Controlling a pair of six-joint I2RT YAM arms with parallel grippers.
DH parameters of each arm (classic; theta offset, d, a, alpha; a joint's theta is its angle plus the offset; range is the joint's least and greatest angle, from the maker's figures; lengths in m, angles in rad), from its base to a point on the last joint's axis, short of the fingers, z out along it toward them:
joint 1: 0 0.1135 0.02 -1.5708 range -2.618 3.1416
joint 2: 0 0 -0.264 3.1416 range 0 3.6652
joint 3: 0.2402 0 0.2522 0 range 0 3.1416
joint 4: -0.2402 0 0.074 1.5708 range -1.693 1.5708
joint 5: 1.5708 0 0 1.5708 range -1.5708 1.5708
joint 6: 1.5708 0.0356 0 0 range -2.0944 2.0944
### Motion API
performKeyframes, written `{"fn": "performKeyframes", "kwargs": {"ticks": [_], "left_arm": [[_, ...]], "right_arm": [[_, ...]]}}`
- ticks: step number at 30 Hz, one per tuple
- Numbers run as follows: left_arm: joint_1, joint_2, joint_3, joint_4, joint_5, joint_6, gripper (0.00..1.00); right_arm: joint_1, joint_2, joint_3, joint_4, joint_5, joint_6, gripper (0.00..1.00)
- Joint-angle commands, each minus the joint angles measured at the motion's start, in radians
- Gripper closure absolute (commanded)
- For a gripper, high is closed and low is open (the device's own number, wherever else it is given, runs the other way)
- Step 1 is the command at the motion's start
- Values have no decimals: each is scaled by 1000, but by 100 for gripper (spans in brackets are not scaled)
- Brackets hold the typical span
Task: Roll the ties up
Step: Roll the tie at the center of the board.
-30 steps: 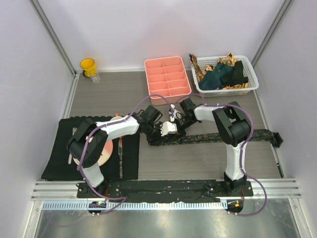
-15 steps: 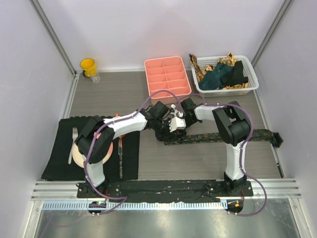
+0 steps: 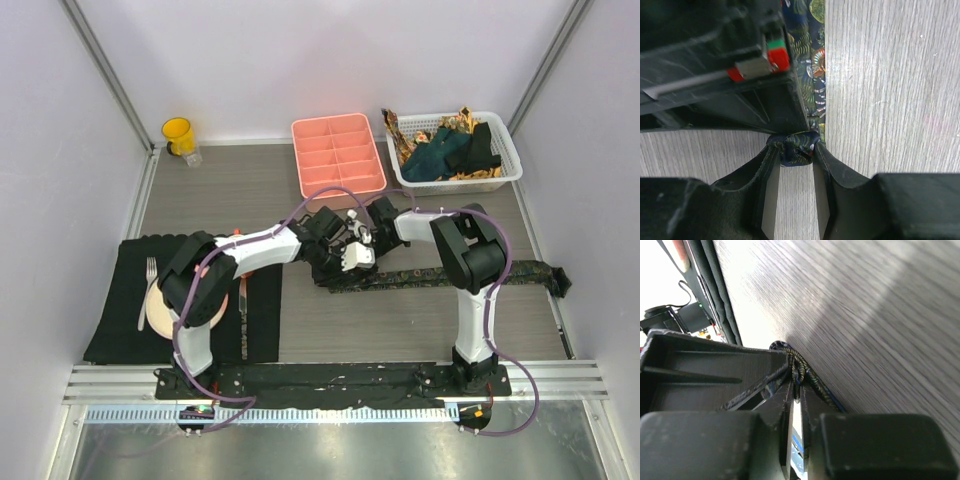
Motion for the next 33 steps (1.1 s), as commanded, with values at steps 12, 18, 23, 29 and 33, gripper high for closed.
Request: {"fn": "performKeyframes", "kwargs": {"ticks": [12,18,23,29,33], "left_arm": [[-6,67,41,-95,-38,45,67],[-6,68,44,-93,-33,45,67],[-4,61,41,-91,-32,45,66],[-6,61,38,-91,-32,45,66],[-6,61,41,-90,-32,43,64]], "right_arm": [[-46,-117,0,-16,-102,49,64],[-14,-76,4,14,-67,61,62],[-3,-39,7,38,-27,70,61],[6,-19,12,50,-10,75,64],[9,-17,7,60,-12,76,78]]}}
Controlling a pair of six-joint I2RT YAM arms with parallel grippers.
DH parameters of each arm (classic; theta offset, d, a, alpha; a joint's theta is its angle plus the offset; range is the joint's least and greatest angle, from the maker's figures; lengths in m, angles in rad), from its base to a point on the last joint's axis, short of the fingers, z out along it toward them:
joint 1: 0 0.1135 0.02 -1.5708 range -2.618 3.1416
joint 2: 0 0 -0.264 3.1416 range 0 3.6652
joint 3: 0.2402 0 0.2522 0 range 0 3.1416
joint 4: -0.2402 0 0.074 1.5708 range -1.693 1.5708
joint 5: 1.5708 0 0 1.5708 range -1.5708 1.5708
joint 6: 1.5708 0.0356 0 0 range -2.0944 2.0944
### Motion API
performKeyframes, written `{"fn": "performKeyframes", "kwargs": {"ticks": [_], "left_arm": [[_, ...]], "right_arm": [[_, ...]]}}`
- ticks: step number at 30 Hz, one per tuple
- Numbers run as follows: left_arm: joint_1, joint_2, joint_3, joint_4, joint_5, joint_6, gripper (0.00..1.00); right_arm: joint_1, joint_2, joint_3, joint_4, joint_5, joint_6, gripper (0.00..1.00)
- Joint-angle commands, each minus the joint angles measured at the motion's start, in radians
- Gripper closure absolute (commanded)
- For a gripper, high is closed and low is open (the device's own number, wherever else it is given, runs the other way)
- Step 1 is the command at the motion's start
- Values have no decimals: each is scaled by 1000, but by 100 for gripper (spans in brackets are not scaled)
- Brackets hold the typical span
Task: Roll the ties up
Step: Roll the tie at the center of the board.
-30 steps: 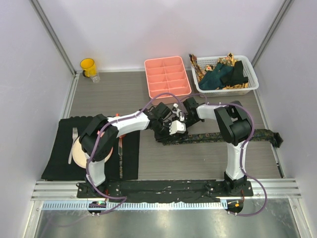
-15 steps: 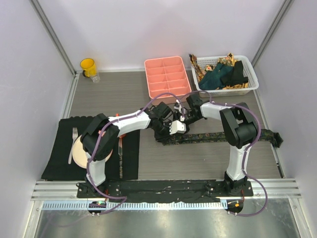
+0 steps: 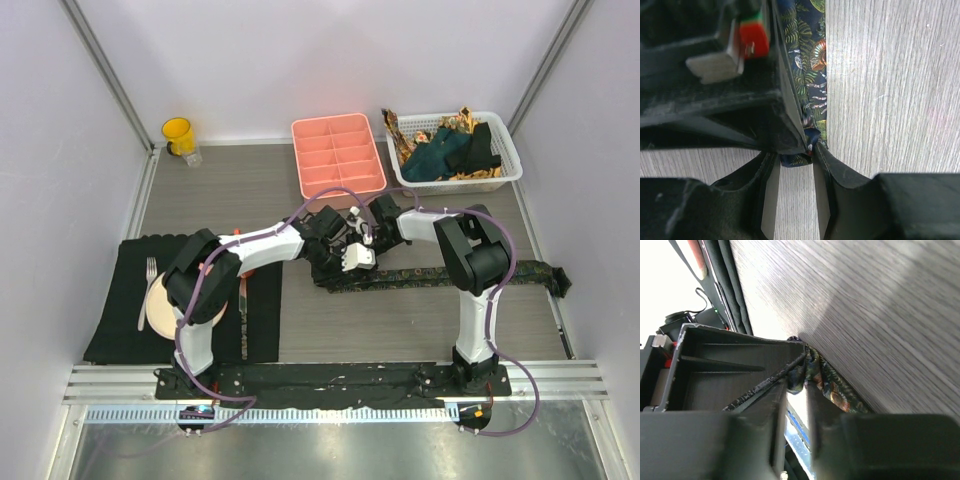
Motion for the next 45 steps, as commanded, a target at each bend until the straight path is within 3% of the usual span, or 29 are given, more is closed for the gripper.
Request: {"fn": "performKeyframes", "kwargs": {"ticks": [1,2,4,10,14,21,26,32,36,40,45], "left_arm": [[-6,27,-1,-27,-23,16,60],[-6,22,-4,-22,-24,15,58],[-2,12,-14,-5,-19,9,51],[53,-100,-90,142,17,-56,31],[54,-154,-159,225,43,-36,25],[30,-113,-126,191,60,-36,14],[-8,-56,-103,220,8,-45,13],[-38,-7,-75,219,-46,-48,26],[-39,-18,-84,185,-50,-19,51],[-39,-50,-118,136,-32,27,69],[-39,-61,-136,98,-21,62,74]], "right_arm": [[12,7,4,47,17,6,84],[12,7,2,41,29,1,93],[12,13,-2,20,39,-19,99],[-1,5,-21,-8,42,-51,99],[-6,2,-19,-7,39,-51,99],[-8,-7,-25,4,33,-40,99],[-11,-30,-37,27,6,-19,99],[-11,-52,-40,36,-21,-3,99],[-12,-72,-37,36,-43,12,99],[-15,-92,-33,33,-43,30,99],[-29,-85,-22,-8,3,-5,99]]}}
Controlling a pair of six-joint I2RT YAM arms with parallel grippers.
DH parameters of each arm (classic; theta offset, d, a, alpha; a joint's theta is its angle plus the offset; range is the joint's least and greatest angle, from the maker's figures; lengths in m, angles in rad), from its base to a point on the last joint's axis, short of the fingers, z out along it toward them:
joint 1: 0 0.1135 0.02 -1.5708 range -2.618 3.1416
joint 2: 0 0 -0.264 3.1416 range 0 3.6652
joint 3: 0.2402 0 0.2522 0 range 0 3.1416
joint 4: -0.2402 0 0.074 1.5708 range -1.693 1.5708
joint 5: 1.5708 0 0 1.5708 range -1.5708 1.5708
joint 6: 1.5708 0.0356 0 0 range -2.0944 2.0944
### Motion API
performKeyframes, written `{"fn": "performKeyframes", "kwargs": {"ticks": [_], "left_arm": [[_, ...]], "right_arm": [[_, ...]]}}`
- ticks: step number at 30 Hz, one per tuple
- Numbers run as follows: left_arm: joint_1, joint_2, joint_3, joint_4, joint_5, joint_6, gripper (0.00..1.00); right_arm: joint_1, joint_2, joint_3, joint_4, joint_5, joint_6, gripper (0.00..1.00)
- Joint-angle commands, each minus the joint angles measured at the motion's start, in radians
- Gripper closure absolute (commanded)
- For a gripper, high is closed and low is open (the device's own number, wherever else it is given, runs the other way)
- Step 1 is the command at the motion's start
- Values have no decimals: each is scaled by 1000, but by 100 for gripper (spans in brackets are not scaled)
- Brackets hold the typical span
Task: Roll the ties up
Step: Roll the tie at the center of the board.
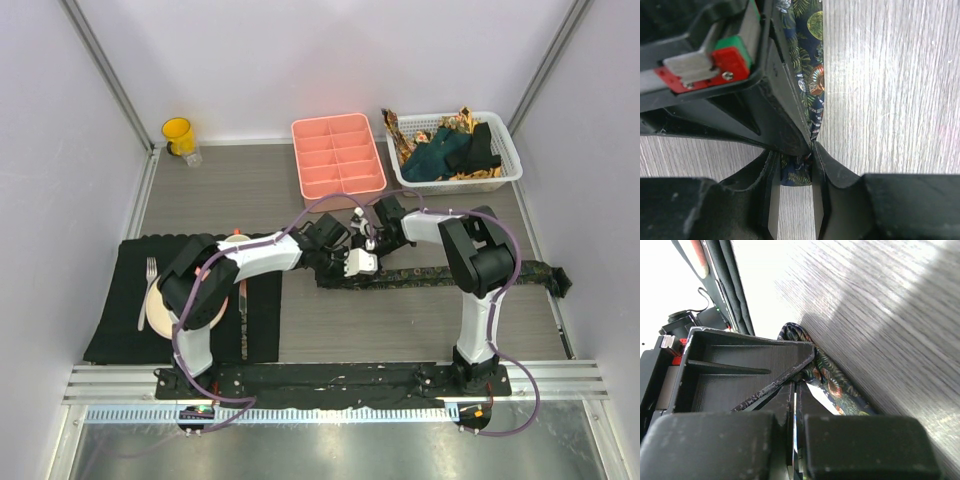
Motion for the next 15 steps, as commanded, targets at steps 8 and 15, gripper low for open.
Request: {"fn": "performKeyframes", "kwargs": {"ticks": [8,15], "left_arm": [[-6,20,-10,-96,-4,45,83],[-6,31,3,-101,-8,43,88]], "right_arm": [[-25,-6,54,-92,29,-99,90],[-160,-110,164,-376,71,-390,51]]}}
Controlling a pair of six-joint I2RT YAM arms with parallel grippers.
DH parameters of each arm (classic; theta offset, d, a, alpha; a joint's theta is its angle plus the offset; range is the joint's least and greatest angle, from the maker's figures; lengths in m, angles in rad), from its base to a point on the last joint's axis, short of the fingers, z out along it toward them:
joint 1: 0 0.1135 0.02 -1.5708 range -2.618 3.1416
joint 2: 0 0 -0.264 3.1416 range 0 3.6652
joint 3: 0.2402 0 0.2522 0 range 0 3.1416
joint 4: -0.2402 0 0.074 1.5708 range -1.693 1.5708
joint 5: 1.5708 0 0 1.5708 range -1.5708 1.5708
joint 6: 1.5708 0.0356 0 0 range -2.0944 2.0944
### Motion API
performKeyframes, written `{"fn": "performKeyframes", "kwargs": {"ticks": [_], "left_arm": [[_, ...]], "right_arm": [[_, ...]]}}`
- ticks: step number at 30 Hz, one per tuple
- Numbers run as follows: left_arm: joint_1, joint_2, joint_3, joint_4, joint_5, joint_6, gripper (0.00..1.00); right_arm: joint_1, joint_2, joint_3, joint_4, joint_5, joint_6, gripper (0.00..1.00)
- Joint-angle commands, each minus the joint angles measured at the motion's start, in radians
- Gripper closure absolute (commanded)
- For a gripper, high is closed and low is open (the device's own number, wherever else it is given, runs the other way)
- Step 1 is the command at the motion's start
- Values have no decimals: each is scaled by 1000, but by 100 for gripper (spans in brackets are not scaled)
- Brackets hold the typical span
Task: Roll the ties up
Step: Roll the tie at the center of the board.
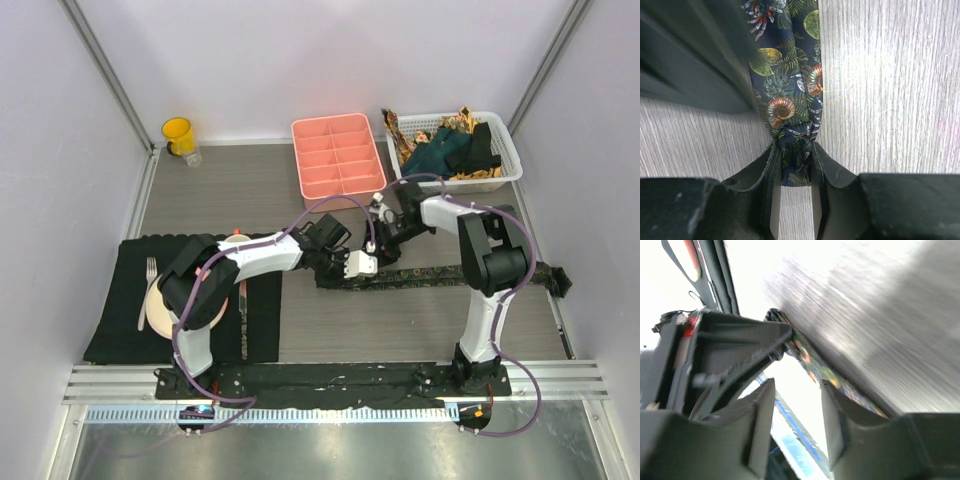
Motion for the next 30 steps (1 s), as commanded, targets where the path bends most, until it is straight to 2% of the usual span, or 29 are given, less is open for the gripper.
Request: {"fn": "performKeyframes", "kwargs": {"ticks": [1,5,6,9,10,13,16,24,30], "left_arm": [[-3,32,2,-84,-8,10,88],[-5,34,1,-85,-17,13,88],[-5,32,-1,-87,-19,13,89],[-3,31,-5,-84,-22,7,89],[-3,29,-5,-82,-25,6,89],[-2,32,-4,-79,-28,0,89],[-2,34,-2,-74,-34,-11,89],[15,34,4,-70,-40,-31,89],[14,35,16,-79,-46,-28,89]], "right_arm": [[-85,-105,116,-256,50,-280,49],[-145,-143,123,-336,142,-513,39],[-152,-154,123,-347,168,-630,37],[-153,-200,90,-355,251,-800,36],[-152,-209,64,-352,259,-907,35],[-150,-246,16,-334,293,-1051,34],[-144,-266,-30,-276,351,-1095,35],[-130,-251,-93,-217,464,-1147,45],[-127,-261,-117,-222,481,-1182,67]]}}
